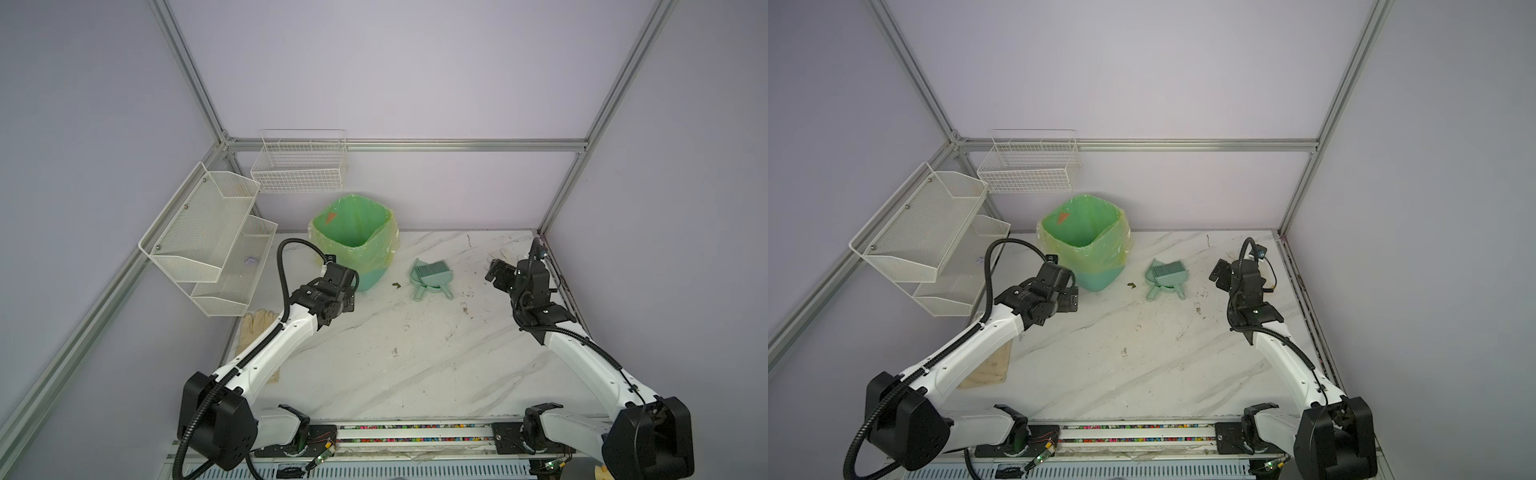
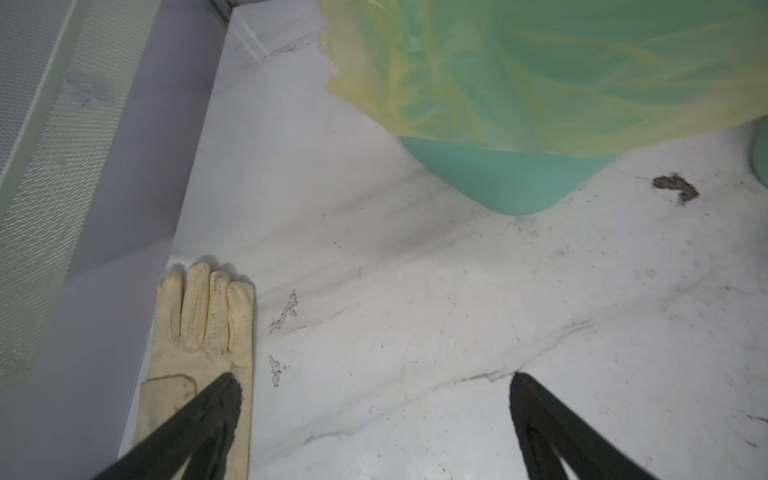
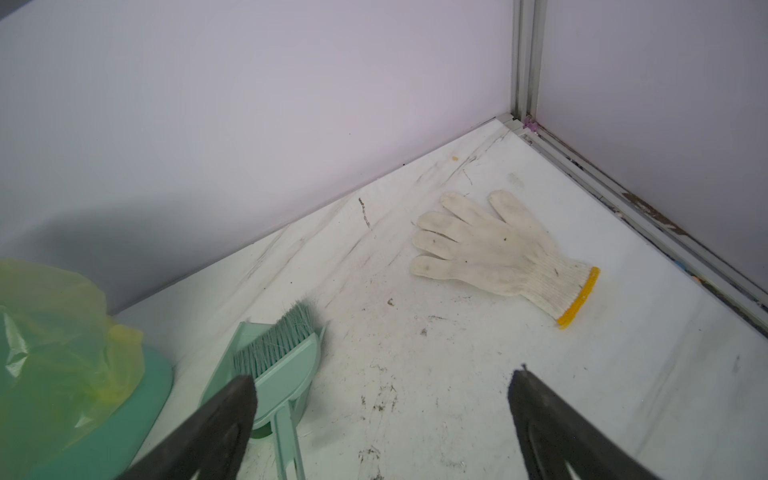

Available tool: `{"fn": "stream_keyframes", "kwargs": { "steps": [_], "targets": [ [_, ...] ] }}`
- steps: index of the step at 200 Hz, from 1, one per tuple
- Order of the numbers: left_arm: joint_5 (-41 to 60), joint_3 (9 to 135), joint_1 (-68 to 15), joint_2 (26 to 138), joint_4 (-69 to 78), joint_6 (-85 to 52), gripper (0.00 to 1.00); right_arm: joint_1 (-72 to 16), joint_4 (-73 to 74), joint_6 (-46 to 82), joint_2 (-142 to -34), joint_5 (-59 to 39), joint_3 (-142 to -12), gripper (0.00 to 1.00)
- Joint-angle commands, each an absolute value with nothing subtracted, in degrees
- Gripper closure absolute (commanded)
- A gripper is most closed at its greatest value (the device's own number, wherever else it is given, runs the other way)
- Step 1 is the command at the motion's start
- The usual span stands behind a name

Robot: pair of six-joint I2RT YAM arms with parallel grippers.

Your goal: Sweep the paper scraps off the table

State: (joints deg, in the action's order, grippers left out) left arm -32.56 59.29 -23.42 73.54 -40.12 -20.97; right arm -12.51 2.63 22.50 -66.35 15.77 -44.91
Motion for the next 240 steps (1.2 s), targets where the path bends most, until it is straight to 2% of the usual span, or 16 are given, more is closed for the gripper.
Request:
{"fn": "stream_keyframes", "kwargs": {
  "steps": [1,28,62,73,103,127,173,205,240],
  "targets": [
    [-39.86,52.98,-21.38,70.18,-26.76,-22.91,0.0,-12.24,10.81,20.72,-65.19,21.78,-40.1,0.03],
    [-46.39,42.78,-21.01,68.34,-12.47,-20.75,0.0,-12.26,20.53,20.6,-63.87,24.89,-33.53,0.03],
    [-48.32,32.54,-19.85,68.64,8.22,-13.54,0.0,-12.25,28.89,14.95,-63.52,27.92,-29.51,0.03],
    [-48.84,31.99,-19.26,68.72,10.62,-12.6,0.0,-12.26,29.48,14.25,-64.34,29.28,-29.32,0.03],
    [-46.31,25.69,-16.17,69.84,27.85,-3.26,0.0,-12.22,29.69,14.15,-67.33,31.08,-29.5,0.03],
    [-41.42,19.46,-11.1,73.02,42.83,-4.12,0.0,-12.29,33.16,13.6,-68.91,34.56,-28.48,0.03],
    [-29.65,15.83,-3.6,76.59,54.84,-4.03,0.01,-12.27,41.66,10.92,-72.48,39.87,-28.47,0.03],
    [-24.43,15.29,-0.8,85.18,62.8,-4.78,0.0,-12.27,48.02,10.54,-75.69,44.25,-26.84,0.03],
    [-19.66,18.68,-0.18,89.14,58.9,-4.27,0.0,-12.23,60.12,7.15,-80.82,44.64,-23.89,0.03]
  ]
}}
